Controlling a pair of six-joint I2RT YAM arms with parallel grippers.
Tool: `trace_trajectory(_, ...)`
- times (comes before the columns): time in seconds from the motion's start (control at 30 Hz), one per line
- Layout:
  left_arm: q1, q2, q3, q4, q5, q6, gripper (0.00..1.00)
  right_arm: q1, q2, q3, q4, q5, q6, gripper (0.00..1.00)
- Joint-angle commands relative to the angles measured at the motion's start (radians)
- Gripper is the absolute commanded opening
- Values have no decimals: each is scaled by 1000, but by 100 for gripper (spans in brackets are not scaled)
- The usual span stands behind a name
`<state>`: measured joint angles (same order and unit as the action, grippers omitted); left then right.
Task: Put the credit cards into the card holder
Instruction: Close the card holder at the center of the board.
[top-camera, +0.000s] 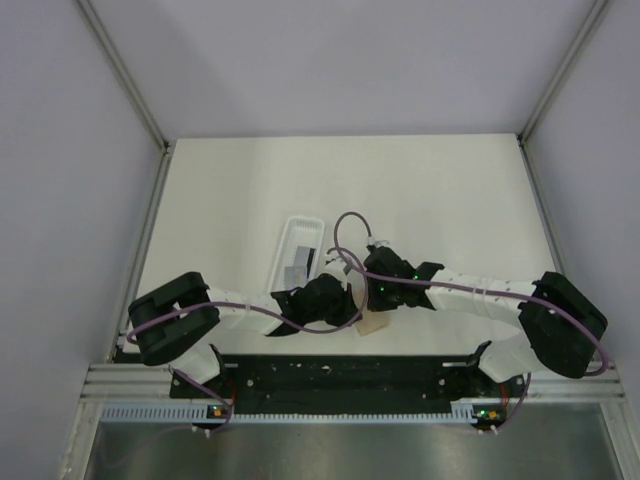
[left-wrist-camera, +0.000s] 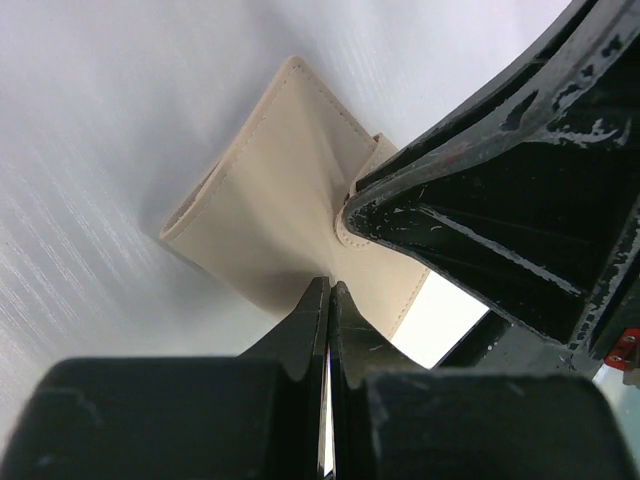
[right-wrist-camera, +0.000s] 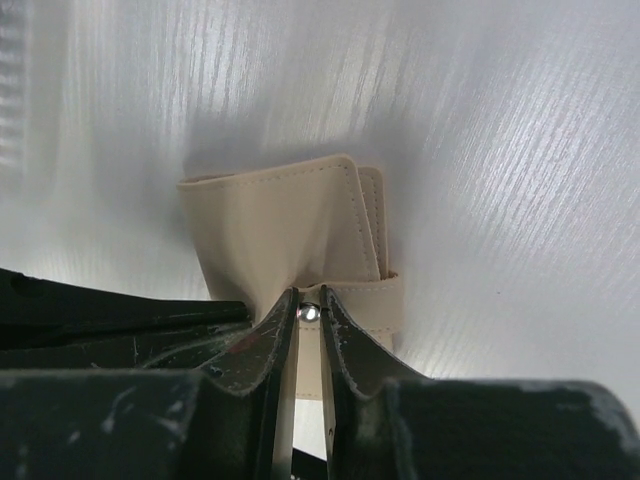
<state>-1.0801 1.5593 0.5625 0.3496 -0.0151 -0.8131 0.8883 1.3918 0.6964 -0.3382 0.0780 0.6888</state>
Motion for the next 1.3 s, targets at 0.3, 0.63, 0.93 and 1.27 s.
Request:
trace_trajectory(0.3,-1,-1,-16,-29,4,6,0,69,125,0,-76,81,23,8)
trace_trajectory(0.63,-3,1,-19,-26,4,2,0,97,82,-112,21,129,100,5)
trace_trajectory(0.93,-1,1,-23,-21,4,-1,0,127,82,-164,61,177,135,4)
trace_trajectory(1.27,-1,-1,-27,-17,4,-3,0,138,79,-169,61,172,133,3)
